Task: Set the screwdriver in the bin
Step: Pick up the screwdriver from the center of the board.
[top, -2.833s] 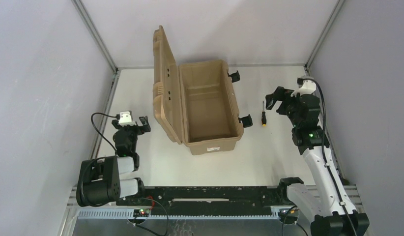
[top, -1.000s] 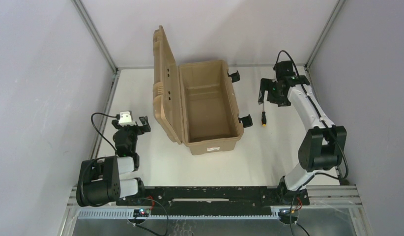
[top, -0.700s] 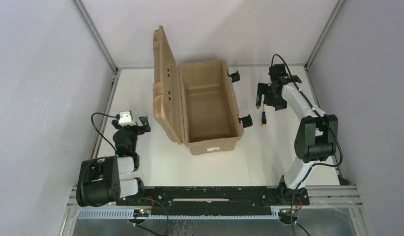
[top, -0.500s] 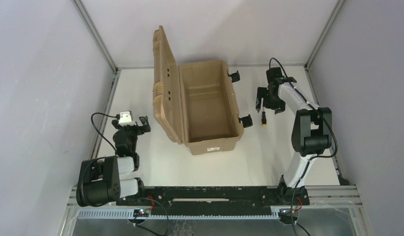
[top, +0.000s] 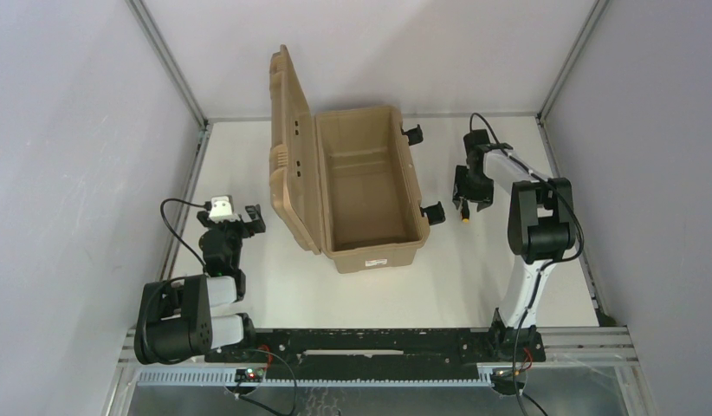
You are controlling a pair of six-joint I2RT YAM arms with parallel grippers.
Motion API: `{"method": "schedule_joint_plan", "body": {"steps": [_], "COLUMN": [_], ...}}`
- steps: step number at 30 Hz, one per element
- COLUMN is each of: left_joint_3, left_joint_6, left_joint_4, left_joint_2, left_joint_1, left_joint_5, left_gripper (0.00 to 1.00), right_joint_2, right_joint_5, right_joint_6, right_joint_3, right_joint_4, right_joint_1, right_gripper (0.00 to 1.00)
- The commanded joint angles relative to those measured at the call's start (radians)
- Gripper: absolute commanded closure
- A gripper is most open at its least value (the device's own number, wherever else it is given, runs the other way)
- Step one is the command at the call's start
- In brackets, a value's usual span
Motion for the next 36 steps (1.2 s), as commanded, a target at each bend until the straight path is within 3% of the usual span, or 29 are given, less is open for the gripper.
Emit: {"method": "schedule_joint_plan", "body": {"steps": [1, 12, 19, 27, 36], "left_joint_3": [0.038, 0.038, 0.038, 0.039, 0.039], "left_joint_6": [0.0, -0.001, 0.0, -0.001, 0.0], "left_joint_4": [0.034, 0.034, 0.034, 0.034, 0.034], "left_joint_2": [-0.016, -0.016, -0.016, -0.016, -0.017], "left_joint_1": [-0.006, -0.006, -0.006, -0.006, -0.006], "left_joint_5": [-0.005, -0.005, -0.005, -0.005, -0.006], "left_gripper": [0.0, 0.0, 0.0, 0.0, 0.0], "right_joint_2": [0.021, 0.043, 0.039, -0.011, -0.138], "right_joint_5": [0.005, 0.007, -0.004, -0.036, -0.174], "right_joint_6": [0.027, 0.028, 0.024, 0.016, 0.011], "right_joint_3": [-0.007, -0.016, -0.016, -0.026, -0.062], "right_joint_4": [0.024, 0.033, 0.032, 0.031, 0.046], "right_joint_1": [-0.006, -0.008, -0.01, -0.015, -0.057], "right_gripper": [0.39, 0.57, 0.75, 0.84, 0.89]}}
